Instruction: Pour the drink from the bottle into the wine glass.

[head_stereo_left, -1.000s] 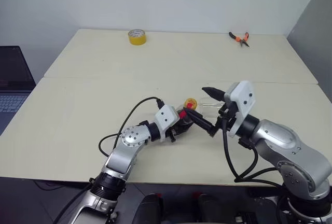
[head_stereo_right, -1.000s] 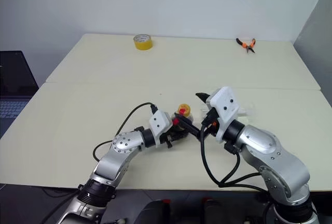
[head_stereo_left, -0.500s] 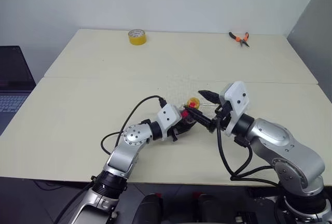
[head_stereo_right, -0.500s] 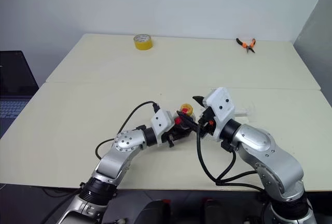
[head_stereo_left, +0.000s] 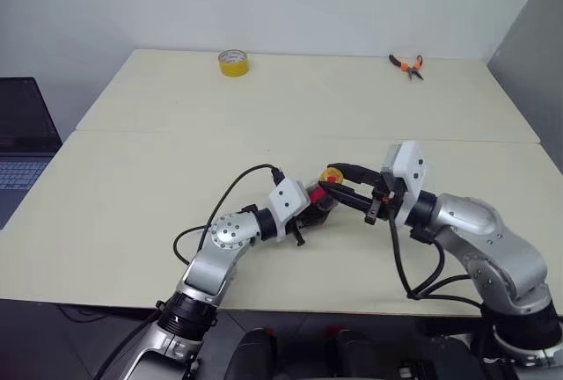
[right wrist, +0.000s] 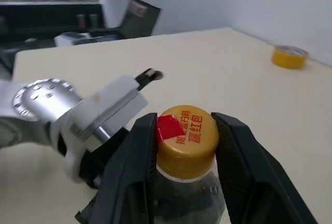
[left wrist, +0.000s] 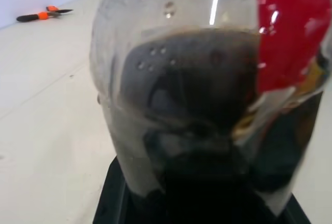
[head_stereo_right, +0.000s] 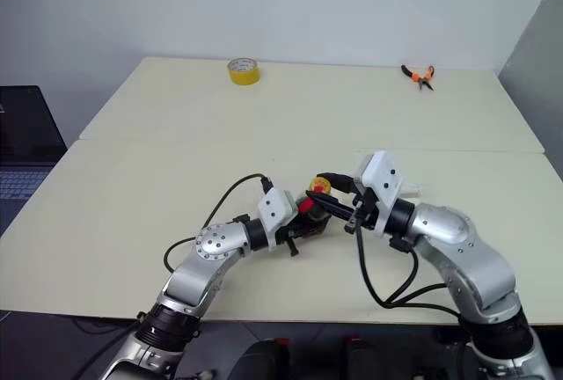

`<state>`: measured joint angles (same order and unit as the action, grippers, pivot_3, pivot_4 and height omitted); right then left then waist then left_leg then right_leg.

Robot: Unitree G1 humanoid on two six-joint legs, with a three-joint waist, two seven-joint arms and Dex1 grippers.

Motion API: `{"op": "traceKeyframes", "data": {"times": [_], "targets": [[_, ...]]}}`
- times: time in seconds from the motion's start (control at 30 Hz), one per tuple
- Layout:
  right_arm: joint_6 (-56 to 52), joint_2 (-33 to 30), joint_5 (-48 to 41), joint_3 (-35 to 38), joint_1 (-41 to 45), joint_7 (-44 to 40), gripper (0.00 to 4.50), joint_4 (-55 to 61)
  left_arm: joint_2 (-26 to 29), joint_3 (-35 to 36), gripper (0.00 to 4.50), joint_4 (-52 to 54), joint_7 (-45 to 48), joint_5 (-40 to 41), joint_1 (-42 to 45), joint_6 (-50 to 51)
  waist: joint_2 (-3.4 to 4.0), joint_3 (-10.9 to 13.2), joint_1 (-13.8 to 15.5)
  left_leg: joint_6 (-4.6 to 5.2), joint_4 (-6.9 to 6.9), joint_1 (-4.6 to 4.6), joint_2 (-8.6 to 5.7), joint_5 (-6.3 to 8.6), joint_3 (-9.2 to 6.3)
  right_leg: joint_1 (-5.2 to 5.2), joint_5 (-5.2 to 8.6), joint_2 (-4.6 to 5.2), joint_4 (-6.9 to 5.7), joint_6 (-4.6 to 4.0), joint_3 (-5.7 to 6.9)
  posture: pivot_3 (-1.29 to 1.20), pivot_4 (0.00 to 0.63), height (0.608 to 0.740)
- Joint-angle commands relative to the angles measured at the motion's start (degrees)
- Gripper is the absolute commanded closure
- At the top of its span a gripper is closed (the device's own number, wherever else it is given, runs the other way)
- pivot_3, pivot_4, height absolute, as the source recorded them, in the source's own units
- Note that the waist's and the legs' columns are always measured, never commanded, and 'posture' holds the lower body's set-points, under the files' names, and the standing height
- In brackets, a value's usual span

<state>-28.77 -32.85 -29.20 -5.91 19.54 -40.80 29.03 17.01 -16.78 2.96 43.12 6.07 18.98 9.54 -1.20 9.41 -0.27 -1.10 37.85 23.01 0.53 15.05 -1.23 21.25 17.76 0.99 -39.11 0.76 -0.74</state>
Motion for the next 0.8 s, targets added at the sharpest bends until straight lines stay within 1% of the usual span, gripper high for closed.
{"op": "traceKeyframes", "data": {"times": [0.03, 0.1, 0.13, 0.27, 0.37, 0.43, 0.53, 0.67, 0.73, 0.77, 0.8], "targets": [[7.27, -3.38, 3.98, 1.87, 3.52, -5.97, 3.23, -6.39, 0.17, 0.69, 3.52, 3.84, 1.5, 2.3, 0.01, -0.34, 0.02, 0.01, -0.08, 0.0, 0.0, 0.0, 0.02, 0.0, 0.0, 0.0, 0.0, -0.02, 0.0, 0.0, 0.0, 0.0, 0.15, 0.74], [12.68, -7.61, 7.31, -0.81, 7.49, -14.39, 3.23, -13.91, 0.06, 0.98, 3.55, 4.17, 1.82, 3.02, 0.01, -0.05, 0.06, 0.04, -0.23, 0.0, 0.0, -0.01, 0.03, 0.0, 0.01, 0.02, 0.0, -0.03, -0.02, 0.0, -0.02, 0.0, 0.15, 0.74], [14.23, -8.87, 8.13, -1.79, 8.74, -16.84, 3.23, -16.32, 0.01, 1.07, 3.56, 4.3, 1.86, 3.24, -0.01, 0.03, 0.07, 0.05, -0.22, 0.0, 0.01, -0.02, 0.02, 0.0, 0.03, 0.02, 0.0, -0.03, -0.03, -0.01, -0.04, 0.0, 0.15, 0.74], [14.73, -9.39, 6.32, -1.76, 11.26, -19.6, 3.23, -20.14, -0.32, 1.27, 3.6, 4.7, 1.59, 3.56, -0.2, 0.44, 0.06, 0.05, -0.03, 0.0, 0.0, 0.0, 0.05, 0.0, -0.02, 0.0, 0.0, -0.03, 0.0, -0.02, 0.02, 0.0, 0.15, 0.74], [9.67, -9.65, 2.66, -0.01, 10.84, -19.05, 2.2, -17.83, -0.37, 1.36, 3.6, 5.29, 1.36, 3.48, -0.64, 0.61, 0.06, 0.05, 0.13, 0.0, 0.02, 0.04, 0.03, 0.0, 0.0, 0.01, 0.0, 0.02, 0.01, -0.02, -0.01, 0.0, 0.15, 0.74], [5.21, -10.06, -0.1, 2.14, 8.4, -16.66, 1.45, -12.62, -0.35, 1.61, 3.64, 5.09, 1.1, 3.4, -0.64, 0.55, 0.06, 0.06, 0.19, 0.0, 0.06, 0.05, 0.01, 0.0, 0.01, 0.01, -0.01, 0.07, 0.01, -0.02, -0.01, 0.0, 0.15, 0.74], [-1.87, -9.12, -5.84, 7.02, 3.67, -10.61, 0.39, -3.82, -0.16, 1.87, 3.71, 5.08, 0.79, 3.42, -0.75, 0.48, 0.07, 0.06, 0.31, 0.0, 0.05, 0.06, 0.02, 0.0, -0.04, 0.0, -0.01, 0.07, 0.0, -0.02, 0.04, 0.0, 0.15, 0.74], [-8.87, -5.77, -11.64, 11.74, -2.61, 0.63, 0.38, 7.62, -0.3, 2.06, 3.73, 4.57, 0.59, 3.17, -0.55, 0.31, 0.06, 0.06, 0.28, 0.0, 0.05, 0.07, 0.02, 0.0, -0.06, 0.0, -0.01, 0.06, -0.01, -0.02, 0.05, 0.0, 0.15, 0.74], [-12.31, -0.95, -13.78, 11.42, -5.37, 10.02, 0.38, 13.85, -0.61, 1.88, 3.73, 4.07, 0.71, 3.29, -0.24, 0.36, 0.06, 0.06, 0.2, 0.0, 0.05, 0.06, 0.02, 0.0, -0.05, -0.01, -0.01, 0.06, -0.03, -0.01, 0.04, 0.0, 0.15, 0.74], [-13.32, 2.82, -13.19, 10.1, -5.91, 15.6, 0.38, 16.19, -0.84, 1.68, 3.73, 3.74, 1.0, 3.49, -0.01, 0.46, 0.06, 0.06, 0.09, 0.0, 0.03, 0.05, 0.03, 0.0, -0.05, -0.01, -0.01, 0.04, -0.02, -0.01, 0.04, 0.0, 0.15, 0.74], [-14.23, 5.41, -12.7, 9.14, -6.0, 19.35, 0.38, 17.66, -0.97, 1.6, 3.73, 3.61, 1.26, 3.65, 0.08, 0.56, 0.08, 0.06, -0.02, -0.01, 0.02, 0.05, 0.06, 0.0, -0.05, 0.01, 0.0, 0.02, -0.06, -0.01, 0.02, 0.0, 0.15, 0.74]]}}
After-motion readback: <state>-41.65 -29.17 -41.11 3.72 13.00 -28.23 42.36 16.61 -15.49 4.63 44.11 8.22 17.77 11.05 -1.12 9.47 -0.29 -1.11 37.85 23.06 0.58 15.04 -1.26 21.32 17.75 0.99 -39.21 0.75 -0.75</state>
